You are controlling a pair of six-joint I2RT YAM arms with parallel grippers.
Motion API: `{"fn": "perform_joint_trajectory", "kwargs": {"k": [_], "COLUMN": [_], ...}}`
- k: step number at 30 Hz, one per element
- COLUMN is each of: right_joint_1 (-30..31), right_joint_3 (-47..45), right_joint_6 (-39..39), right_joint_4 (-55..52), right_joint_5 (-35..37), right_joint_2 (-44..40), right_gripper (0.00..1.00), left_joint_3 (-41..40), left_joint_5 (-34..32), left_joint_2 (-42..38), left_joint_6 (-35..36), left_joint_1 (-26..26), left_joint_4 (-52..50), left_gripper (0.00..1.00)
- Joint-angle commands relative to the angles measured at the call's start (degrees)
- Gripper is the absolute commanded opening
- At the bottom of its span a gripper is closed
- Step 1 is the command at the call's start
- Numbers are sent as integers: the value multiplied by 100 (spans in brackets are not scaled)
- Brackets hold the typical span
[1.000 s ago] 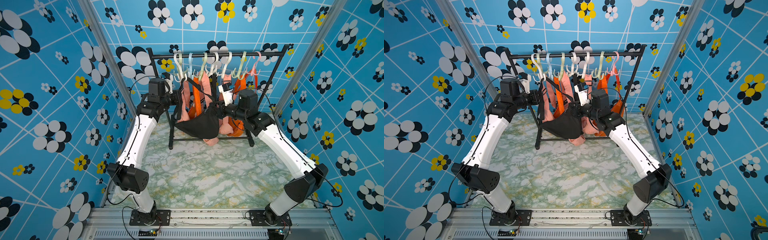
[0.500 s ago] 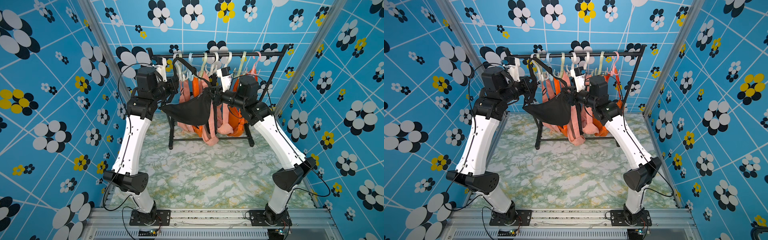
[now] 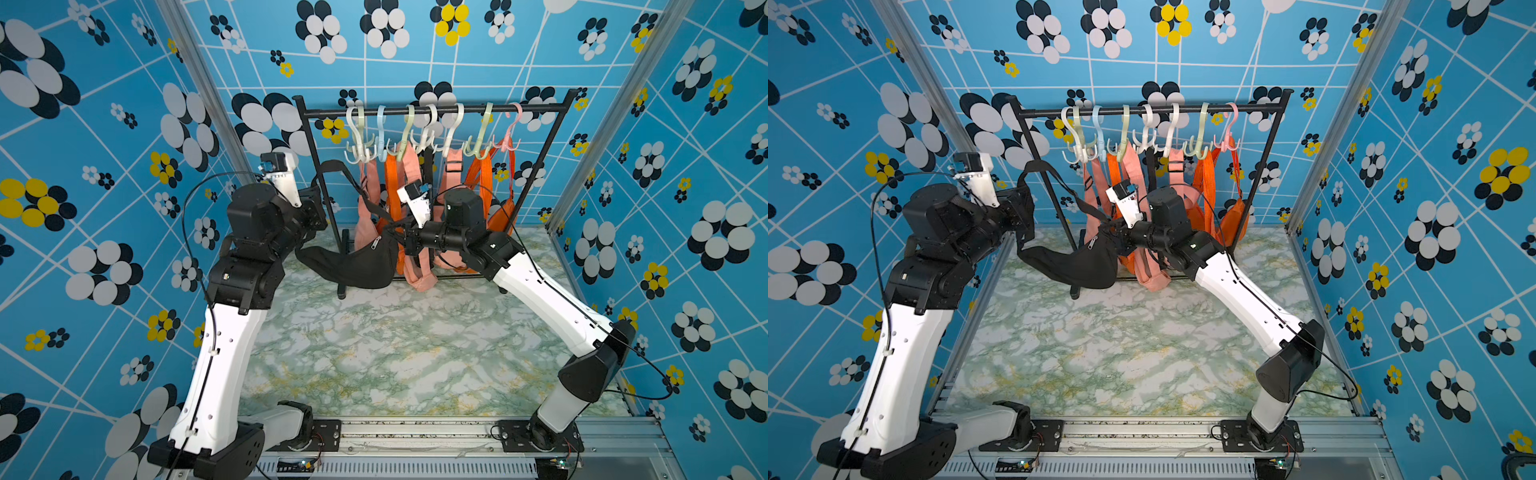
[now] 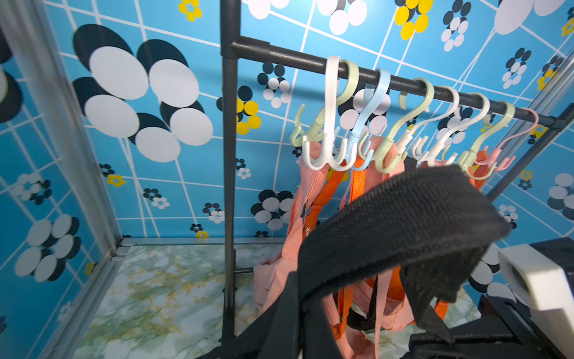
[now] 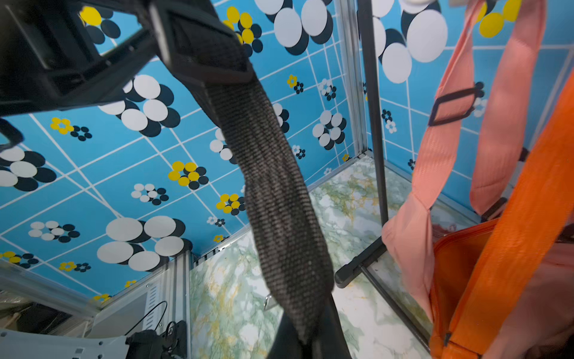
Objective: Take the bag off the hook
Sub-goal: Place the bag at the center of the board.
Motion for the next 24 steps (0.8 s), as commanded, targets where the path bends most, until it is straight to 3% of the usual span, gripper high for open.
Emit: {"fn": "perform_joint_trajectory", "kwargs": {"k": [1, 9, 14, 19, 23, 24], "right_joint_1": [268, 643, 658, 654, 656, 657], "right_joint_3": [-163, -485, -662, -786, -973, -1018], "right_joint_6": [199, 1003, 1054, 1116, 1324, 1382], "right_joint_4": [348, 1046, 1223, 1239, 1413, 1442], "right_joint_5": [-200, -489, -68, 236, 528, 687], "right_joint_2": [192, 1379, 1870, 2191, 2288, 2302], "right_gripper": [0, 0, 0, 0, 0, 0], "left_joint_3": [-546, -1708, -2367, -2527, -2620, -2639], "left_joint_5": [-734, -611, -136, 61, 166, 216], "left_joint_2": [-231, -122, 326, 886, 1152, 1185], "left_joint_6": [212, -42, -541, -833, -952, -962], "left_joint_1": [233, 929, 1209, 1221, 1221, 1224], "left_joint_4": [101, 305, 836, 967, 1068, 1081], "left_gripper": [1, 0, 0, 5, 15, 22]}}
